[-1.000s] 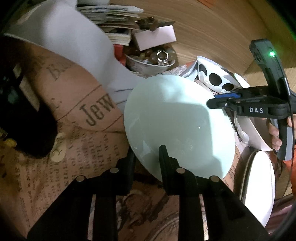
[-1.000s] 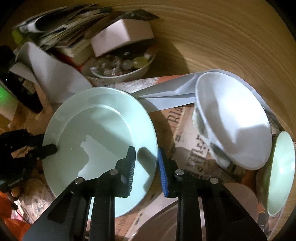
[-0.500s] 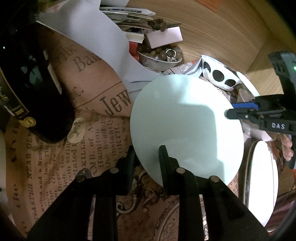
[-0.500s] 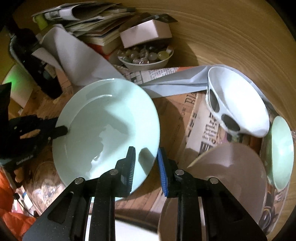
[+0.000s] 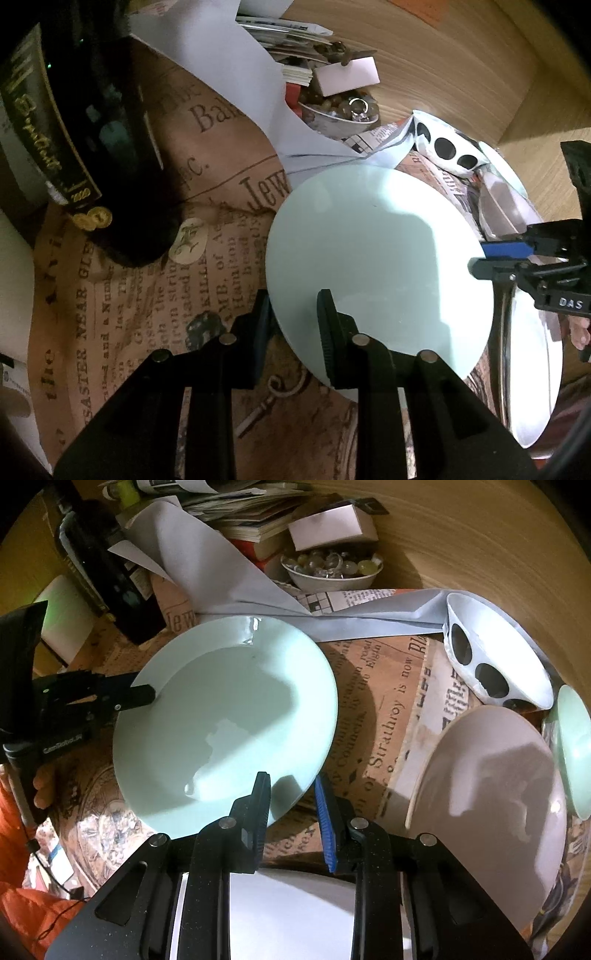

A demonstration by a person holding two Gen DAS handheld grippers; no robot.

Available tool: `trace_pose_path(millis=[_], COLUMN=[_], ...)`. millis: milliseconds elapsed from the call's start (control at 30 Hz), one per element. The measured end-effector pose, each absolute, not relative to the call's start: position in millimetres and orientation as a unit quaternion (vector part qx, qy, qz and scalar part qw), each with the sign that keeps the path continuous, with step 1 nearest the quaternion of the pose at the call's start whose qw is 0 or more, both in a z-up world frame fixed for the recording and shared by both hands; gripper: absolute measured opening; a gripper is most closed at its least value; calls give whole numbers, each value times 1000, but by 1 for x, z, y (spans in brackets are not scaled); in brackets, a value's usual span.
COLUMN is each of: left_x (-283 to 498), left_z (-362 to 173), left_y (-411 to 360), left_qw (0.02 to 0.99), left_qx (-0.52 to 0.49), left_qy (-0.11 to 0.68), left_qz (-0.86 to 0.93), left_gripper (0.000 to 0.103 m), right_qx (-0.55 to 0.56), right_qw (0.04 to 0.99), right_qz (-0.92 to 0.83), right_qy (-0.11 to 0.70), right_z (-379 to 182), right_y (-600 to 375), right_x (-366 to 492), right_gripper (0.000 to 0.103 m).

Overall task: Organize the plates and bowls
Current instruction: 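Carry the mint-green plate with the left gripper over the white plate stack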

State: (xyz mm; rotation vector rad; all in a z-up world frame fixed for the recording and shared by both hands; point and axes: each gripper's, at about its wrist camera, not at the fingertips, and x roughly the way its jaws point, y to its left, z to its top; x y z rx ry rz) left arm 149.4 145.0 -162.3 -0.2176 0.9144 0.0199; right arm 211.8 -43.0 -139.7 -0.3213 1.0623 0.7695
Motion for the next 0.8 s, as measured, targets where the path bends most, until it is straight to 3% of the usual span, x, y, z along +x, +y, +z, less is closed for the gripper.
trace_pose_path(millis=[167, 400, 567, 800], left_x=[141, 147, 148, 130], left_z=[-163, -164, -161, -142], left_y=[142, 143, 142, 143], left_qw=[895, 893, 896, 908], left_qx=[-93, -101, -95, -116], left_qy=[436, 438, 434, 402], left_qz=[7, -14, -19, -21], left_gripper=[25, 25, 27, 27], right_qx=[-148, -185, -180, -119], right_qw=[786, 791, 799, 805], right_qz=[340, 318, 304, 309], right_qy=[495, 489, 486, 492], right_z=[-152, -166, -161, -151], right_y=[-40, -7, -9, -28], right_x=[210, 207, 214, 223], right_gripper=[27, 43, 42, 33])
